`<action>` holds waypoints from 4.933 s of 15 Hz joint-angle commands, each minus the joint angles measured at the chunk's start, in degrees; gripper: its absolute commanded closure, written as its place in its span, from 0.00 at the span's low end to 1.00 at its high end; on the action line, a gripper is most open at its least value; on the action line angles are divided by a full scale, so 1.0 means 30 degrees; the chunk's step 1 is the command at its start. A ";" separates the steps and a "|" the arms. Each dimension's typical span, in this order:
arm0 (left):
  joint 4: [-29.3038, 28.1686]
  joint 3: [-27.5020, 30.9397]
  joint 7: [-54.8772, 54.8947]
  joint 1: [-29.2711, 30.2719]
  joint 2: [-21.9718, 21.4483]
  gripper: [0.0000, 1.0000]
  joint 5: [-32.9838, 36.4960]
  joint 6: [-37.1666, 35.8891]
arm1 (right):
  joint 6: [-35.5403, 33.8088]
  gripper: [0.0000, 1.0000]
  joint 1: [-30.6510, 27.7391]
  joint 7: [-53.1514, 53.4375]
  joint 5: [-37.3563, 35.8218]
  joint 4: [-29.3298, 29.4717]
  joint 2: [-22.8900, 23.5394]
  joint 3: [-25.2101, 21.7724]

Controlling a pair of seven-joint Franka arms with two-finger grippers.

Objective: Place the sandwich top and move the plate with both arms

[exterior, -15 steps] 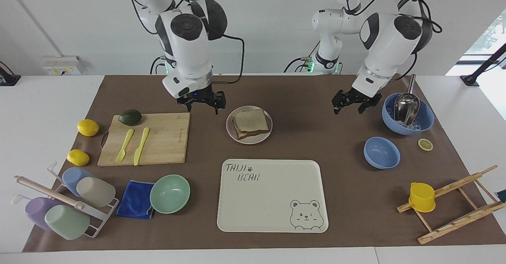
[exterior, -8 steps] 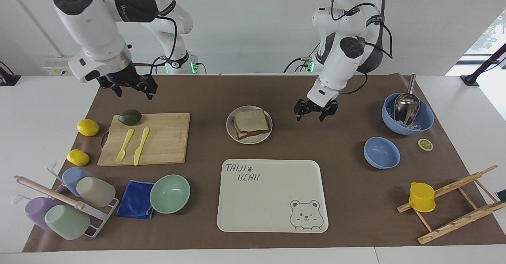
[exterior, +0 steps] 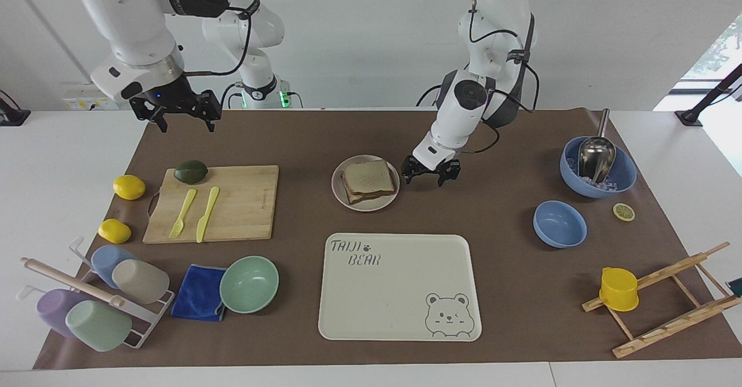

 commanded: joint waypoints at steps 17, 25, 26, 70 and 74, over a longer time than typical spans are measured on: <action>-0.1649 0.0304 -0.1787 -0.2149 -0.0114 0.40 -0.2040 0.1580 | 0.0190 0.00 0.0004 -0.1184 0.0329 -0.0940 -0.0692 -0.1470; -0.2001 0.0304 -0.1934 -0.2442 -0.0143 0.81 -0.3155 0.2343 | 0.0097 0.00 0.0620 -0.1685 0.0388 -0.0649 -0.0664 -0.2729; -0.2001 0.0275 -0.1934 -0.2442 -0.0143 0.91 -0.3155 0.2314 | 0.0330 0.00 0.0591 -0.1627 0.0446 -0.0444 -0.0605 -0.2934; 1.1182 0.0978 -0.3048 0.2333 0.8089 1.00 -0.3741 -0.1524 | 0.0332 0.00 0.0444 -0.0337 0.1472 -0.0765 -0.0868 -0.3199; 1.1444 0.1271 -0.3048 0.2333 0.8089 0.00 -0.3363 -0.1641 | 0.0361 0.00 0.0444 -0.0337 0.1472 -0.0765 -0.0868 -0.3199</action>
